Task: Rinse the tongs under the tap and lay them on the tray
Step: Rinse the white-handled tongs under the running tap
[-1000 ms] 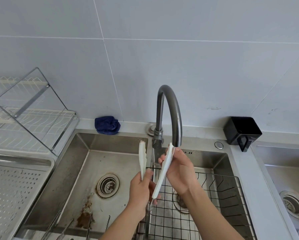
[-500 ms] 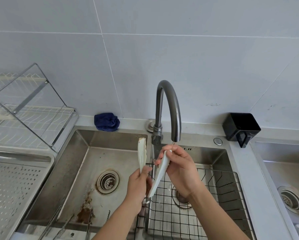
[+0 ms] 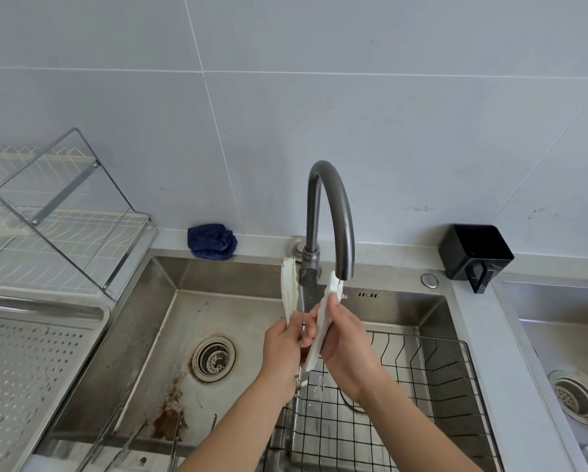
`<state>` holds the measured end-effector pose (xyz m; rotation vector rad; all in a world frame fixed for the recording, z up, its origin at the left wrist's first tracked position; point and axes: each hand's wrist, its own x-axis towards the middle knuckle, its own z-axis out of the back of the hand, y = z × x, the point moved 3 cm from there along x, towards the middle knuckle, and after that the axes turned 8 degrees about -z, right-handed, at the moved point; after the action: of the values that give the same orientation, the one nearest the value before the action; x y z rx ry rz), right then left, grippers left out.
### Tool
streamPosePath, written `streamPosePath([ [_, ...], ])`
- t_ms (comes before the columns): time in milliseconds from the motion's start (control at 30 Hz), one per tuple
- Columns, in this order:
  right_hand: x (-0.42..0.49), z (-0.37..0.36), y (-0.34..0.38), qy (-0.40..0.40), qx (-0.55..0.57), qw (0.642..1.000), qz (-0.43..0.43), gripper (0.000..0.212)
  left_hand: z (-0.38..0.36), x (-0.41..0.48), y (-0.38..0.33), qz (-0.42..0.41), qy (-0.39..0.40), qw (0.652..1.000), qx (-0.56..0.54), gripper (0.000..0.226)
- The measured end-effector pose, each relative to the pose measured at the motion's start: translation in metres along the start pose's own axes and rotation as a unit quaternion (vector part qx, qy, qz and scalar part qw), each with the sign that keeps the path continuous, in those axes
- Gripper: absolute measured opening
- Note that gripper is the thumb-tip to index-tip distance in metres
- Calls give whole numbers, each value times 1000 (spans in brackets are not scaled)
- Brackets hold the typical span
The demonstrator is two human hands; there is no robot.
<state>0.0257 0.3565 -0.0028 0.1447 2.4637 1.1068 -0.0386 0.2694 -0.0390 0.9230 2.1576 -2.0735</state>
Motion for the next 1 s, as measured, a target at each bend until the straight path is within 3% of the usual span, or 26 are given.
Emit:
streamPosePath([
  [167,-5,7,11,-63,-116,991,34,47,1,3,1,26,-7,997,-71,33],
  [300,-10,22,14,-82,-151,983,67,14,3,-2,5,22,23,996,-78,21],
  [433,-17,29,14,-36,-131,990,49,27,2,-10,12,38,86,994,-52,24],
  [500,-14,35,18,-84,-122,987,55,27,5,-14,13,52,108,992,-41,25],
  [567,-2,43,21,-182,-178,966,49,24,8,-19,14,64,137,988,-30,25],
  [633,14,42,24,-215,-250,944,29,25,11,-25,15,74,166,983,-25,26],
  [800,44,23,26,-204,-302,931,23,41,16,-33,14,83,186,979,11,28],
  [867,49,18,21,-199,-313,928,23,38,20,-33,13,83,177,980,18,29],
  [933,49,18,13,-181,-257,949,13,23,26,-32,11,90,164,982,14,29],
  [1000,45,21,5,-136,-210,968,10,29,31,-31,10,87,156,983,28,26],
])
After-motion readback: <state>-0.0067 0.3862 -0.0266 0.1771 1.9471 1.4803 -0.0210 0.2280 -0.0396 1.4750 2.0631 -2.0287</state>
